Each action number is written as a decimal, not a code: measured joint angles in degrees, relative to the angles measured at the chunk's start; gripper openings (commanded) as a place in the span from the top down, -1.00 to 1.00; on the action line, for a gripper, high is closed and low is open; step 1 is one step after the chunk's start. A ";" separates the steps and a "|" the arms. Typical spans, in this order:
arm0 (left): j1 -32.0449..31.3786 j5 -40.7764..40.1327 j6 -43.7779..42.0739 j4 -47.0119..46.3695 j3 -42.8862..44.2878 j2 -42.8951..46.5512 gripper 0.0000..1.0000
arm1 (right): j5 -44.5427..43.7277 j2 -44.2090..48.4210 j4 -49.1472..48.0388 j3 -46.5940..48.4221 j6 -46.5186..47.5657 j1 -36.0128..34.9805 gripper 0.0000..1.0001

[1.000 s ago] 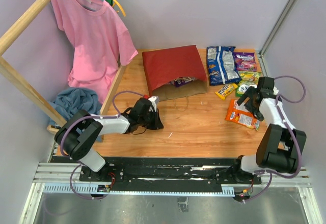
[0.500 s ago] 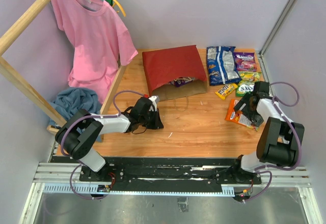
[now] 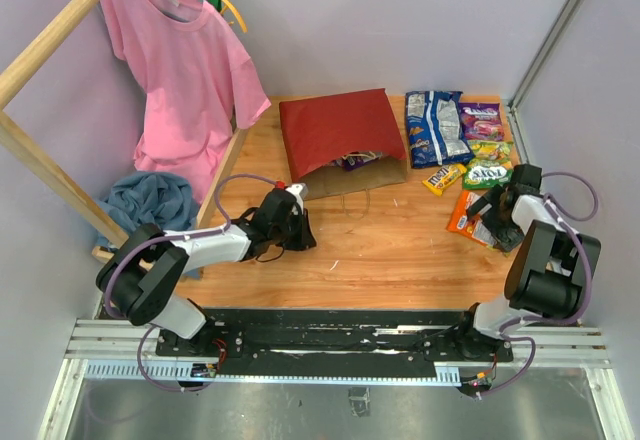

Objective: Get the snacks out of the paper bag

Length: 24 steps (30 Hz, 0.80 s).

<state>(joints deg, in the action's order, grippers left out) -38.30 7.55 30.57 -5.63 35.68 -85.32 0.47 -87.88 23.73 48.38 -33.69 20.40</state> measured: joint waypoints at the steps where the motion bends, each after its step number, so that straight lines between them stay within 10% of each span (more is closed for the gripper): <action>1: 0.02 -0.15 -0.09 0.17 0.00 0.04 0.67 | 0.13 0.57 -0.81 -0.57 -0.11 0.07 -0.97; 24: 0.35 -0.96 -1.81 1.53 1.73 1.31 0.54 | 9.99 2.86 -8.17 -4.00 -0.42 5.07 -0.97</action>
<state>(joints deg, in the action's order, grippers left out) -37.95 6.59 28.75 -4.10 37.41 -84.01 10.46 -85.01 15.55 44.38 -34.11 25.47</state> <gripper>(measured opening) 0.226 0.986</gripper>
